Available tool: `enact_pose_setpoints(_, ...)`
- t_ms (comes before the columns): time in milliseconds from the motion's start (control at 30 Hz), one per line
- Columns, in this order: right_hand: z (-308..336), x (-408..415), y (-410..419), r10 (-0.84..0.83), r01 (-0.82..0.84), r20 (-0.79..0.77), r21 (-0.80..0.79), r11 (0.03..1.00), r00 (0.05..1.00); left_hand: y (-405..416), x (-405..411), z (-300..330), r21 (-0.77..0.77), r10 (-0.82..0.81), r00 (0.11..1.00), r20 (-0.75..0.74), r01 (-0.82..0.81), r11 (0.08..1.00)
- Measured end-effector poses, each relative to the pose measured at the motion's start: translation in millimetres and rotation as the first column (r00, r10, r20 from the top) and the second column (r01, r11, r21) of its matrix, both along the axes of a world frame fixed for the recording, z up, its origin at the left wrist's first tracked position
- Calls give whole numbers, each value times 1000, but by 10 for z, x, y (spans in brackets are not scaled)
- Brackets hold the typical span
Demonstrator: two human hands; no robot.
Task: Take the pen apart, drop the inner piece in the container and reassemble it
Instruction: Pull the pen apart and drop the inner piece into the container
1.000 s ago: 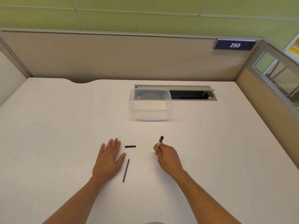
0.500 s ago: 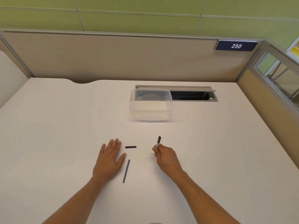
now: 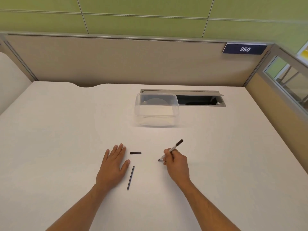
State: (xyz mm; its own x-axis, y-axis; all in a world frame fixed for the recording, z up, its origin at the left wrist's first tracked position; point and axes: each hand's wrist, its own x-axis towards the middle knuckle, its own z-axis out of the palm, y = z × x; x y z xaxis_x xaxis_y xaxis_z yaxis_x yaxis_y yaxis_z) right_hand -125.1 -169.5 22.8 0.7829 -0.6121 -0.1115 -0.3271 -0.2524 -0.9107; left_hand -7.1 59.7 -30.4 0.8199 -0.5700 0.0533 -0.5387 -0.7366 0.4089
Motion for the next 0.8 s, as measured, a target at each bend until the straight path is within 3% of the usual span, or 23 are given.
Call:
enact_pose_setpoints(133,-32,-71,-66,-148,136,38,218,966,988,-9,-50,143,-229,34,999,-37,-42,972)
enact_pose_setpoints(233,-57,-108,-96,-197,169,52,332,928,979,-136,-130,225,-272,63,994,90,-36,962)
enact_pose_setpoints(467,-102,-136,-141,-219,176,59,410,895,974,-716,-328,276,-148,-205,964,171,231,962)
enact_pose_setpoints(667,-140,-174,-205,-240,182,56,495,850,969,-1066,-417,288,-77,-313,950,1,312,947)
enact_pose_setpoints(800,-138,-163,-221,-244,179,55,528,830,968,-1116,-420,300,-25,-307,952,-5,306,952)
